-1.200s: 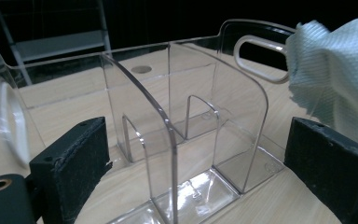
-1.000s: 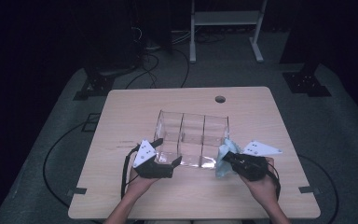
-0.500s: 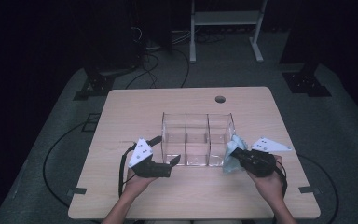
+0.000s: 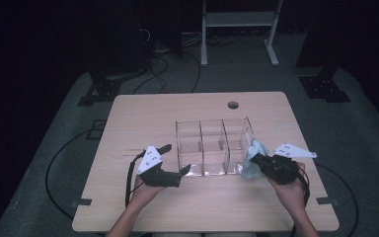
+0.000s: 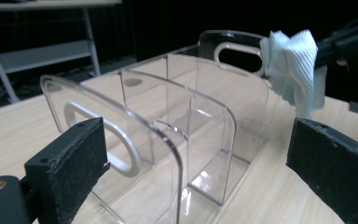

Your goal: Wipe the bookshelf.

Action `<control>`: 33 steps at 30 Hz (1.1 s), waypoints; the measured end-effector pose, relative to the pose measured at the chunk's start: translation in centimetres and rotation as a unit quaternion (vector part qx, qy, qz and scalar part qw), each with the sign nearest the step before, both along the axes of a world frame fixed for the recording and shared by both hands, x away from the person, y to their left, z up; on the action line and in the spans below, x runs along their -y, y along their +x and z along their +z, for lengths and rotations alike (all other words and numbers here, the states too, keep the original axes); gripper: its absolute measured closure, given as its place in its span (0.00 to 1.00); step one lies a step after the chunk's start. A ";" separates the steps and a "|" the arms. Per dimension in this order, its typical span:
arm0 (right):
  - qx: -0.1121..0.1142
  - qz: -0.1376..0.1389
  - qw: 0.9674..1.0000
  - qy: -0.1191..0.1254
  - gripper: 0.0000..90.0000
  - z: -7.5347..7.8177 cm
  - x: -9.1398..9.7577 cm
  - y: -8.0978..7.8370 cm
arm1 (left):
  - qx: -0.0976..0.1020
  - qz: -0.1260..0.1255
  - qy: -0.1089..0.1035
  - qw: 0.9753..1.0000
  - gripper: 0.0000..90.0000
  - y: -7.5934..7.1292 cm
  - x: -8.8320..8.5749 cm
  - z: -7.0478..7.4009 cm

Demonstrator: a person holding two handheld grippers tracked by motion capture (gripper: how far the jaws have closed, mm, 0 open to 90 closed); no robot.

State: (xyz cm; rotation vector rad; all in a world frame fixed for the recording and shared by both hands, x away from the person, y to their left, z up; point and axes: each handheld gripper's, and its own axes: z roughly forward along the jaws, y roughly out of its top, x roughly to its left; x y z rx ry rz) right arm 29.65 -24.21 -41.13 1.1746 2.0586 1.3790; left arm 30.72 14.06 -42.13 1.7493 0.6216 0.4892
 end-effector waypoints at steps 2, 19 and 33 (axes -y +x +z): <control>0.000 -0.002 1.000 0.002 0.93 0.0 0.3 0.1 | -0.007 -0.006 0.005 1.000 0.06 0.2 0.2 -0.2; -0.004 -0.030 0.999 0.015 0.93 -0.4 2.5 0.9 | -0.029 -0.047 0.027 0.998 0.16 2.0 1.9 -1.5; -0.007 -0.032 0.999 0.024 0.93 -0.4 3.0 0.9 | -0.028 -0.074 0.025 0.997 0.35 3.4 2.6 -2.1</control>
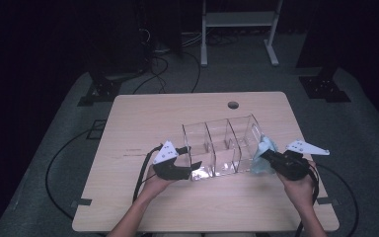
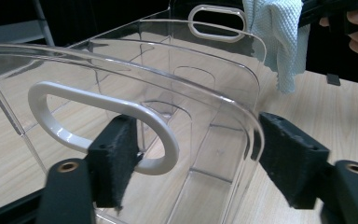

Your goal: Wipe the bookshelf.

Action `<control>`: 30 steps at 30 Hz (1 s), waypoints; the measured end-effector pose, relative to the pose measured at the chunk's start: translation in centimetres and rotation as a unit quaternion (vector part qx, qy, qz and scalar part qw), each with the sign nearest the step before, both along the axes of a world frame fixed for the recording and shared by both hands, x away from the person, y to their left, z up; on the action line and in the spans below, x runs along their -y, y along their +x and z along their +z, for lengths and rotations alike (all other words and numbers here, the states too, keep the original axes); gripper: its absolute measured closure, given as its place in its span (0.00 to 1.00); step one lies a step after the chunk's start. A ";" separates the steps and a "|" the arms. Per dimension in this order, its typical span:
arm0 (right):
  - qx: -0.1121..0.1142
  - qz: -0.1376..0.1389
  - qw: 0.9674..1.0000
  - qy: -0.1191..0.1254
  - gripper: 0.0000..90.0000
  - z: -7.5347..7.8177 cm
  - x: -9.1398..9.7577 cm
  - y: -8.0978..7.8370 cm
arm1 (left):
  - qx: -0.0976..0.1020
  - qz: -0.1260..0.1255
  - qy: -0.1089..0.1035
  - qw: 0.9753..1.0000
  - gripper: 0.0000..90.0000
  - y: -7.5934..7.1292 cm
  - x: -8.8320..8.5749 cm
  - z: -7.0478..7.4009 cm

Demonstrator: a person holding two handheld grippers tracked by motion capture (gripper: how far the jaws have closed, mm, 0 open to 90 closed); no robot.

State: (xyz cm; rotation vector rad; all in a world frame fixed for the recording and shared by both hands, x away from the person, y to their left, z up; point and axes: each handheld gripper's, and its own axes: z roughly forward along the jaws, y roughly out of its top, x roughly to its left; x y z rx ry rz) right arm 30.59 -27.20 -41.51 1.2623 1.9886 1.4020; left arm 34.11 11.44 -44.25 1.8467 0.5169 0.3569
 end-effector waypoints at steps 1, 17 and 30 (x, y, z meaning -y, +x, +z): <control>0.000 0.000 1.000 0.000 0.93 0.0 0.0 0.0 | 0.001 0.000 0.000 1.000 0.37 0.0 0.0 0.0; -0.002 0.021 1.000 0.020 0.93 -0.2 0.1 1.3 | 0.001 0.004 0.015 1.000 0.55 0.0 -0.6 0.4; -0.008 0.058 0.998 0.018 0.93 0.0 -3.3 3.8 | 0.002 0.046 0.023 0.999 0.55 -0.6 -4.3 0.6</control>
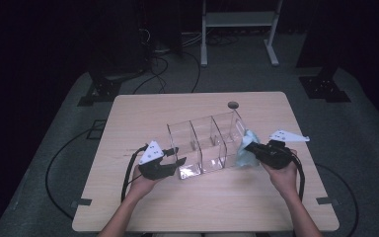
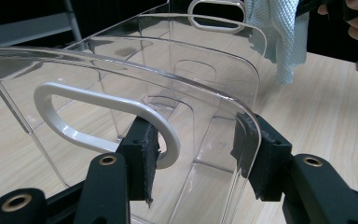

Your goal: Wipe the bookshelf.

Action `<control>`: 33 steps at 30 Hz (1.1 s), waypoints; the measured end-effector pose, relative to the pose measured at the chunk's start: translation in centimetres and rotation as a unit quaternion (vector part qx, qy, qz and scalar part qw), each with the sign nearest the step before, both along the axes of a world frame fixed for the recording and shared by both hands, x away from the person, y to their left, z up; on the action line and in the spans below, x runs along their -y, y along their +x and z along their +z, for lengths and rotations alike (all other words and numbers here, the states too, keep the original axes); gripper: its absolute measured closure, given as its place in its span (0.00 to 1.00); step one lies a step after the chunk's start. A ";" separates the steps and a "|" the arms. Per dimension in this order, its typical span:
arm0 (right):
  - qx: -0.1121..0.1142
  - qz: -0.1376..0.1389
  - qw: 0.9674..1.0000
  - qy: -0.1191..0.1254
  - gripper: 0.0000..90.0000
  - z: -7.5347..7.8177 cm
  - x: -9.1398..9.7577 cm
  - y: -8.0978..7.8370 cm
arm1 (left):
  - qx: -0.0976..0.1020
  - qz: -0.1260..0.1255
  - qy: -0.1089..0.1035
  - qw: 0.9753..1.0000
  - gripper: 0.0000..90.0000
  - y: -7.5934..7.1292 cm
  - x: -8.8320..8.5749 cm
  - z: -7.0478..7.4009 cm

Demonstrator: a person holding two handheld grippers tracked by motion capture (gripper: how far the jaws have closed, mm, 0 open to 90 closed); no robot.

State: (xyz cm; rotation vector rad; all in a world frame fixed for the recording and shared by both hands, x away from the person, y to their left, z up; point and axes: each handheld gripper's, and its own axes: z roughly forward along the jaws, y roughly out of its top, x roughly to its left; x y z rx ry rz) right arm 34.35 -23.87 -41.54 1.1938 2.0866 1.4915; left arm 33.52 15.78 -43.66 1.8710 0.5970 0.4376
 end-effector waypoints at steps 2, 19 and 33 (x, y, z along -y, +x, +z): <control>-0.002 0.006 1.000 -0.001 0.93 0.1 -0.7 0.2 | 0.000 0.006 -0.001 1.000 0.55 -0.2 -0.6 0.0; -0.004 0.044 0.999 -0.009 0.93 0.3 -4.4 1.3 | 0.000 0.036 0.000 0.999 0.55 -2.6 -3.8 0.0; 0.027 0.034 0.999 -0.003 0.93 2.9 -4.1 -0.7 | 0.003 0.052 -0.012 0.999 0.55 -4.4 -3.7 -0.3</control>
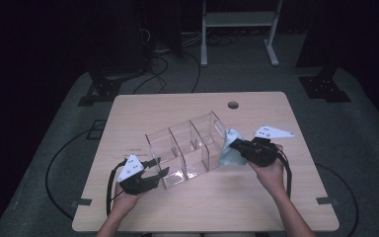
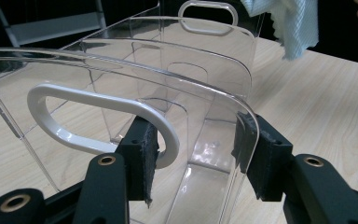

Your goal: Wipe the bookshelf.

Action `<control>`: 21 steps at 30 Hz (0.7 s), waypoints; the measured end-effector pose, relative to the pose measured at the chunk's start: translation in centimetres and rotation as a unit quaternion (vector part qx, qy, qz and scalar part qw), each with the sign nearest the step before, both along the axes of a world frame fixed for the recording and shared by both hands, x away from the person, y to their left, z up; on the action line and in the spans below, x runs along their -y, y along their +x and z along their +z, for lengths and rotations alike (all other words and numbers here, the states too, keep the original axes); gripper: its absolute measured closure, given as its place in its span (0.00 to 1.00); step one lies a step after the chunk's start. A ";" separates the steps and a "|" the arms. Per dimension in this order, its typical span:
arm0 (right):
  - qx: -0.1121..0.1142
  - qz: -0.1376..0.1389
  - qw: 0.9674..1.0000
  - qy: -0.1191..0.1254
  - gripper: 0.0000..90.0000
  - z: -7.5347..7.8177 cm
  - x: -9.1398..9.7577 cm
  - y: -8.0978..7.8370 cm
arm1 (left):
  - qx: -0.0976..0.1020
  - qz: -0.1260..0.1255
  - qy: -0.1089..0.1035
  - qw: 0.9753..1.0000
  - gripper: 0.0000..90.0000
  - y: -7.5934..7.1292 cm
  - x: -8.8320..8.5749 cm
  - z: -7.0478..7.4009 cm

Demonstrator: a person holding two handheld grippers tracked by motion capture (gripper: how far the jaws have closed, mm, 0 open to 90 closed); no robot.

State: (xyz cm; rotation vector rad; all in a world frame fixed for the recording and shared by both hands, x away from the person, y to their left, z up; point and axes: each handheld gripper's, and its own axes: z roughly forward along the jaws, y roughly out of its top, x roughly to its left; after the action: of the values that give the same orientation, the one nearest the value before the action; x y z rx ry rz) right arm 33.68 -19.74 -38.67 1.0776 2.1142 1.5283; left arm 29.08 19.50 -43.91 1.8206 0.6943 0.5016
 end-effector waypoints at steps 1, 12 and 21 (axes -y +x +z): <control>0.001 -0.003 1.000 -0.001 0.93 0.2 0.2 -0.1 | 0.000 0.001 0.000 1.000 0.55 -0.1 0.0 0.0; -0.004 -0.044 0.999 -0.006 0.93 1.0 2.3 0.0 | 0.001 -0.001 -0.004 1.000 0.55 -0.3 0.5 -0.1; -0.033 -0.044 0.998 -0.023 0.93 -1.2 1.7 0.9 | 0.003 -0.007 -0.001 1.000 0.55 -0.3 1.1 -0.1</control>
State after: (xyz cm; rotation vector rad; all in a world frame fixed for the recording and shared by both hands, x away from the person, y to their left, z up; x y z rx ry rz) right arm 34.62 -21.39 -39.85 1.2030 2.1034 1.4163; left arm 28.80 18.43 -44.03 1.8202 0.6767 0.4960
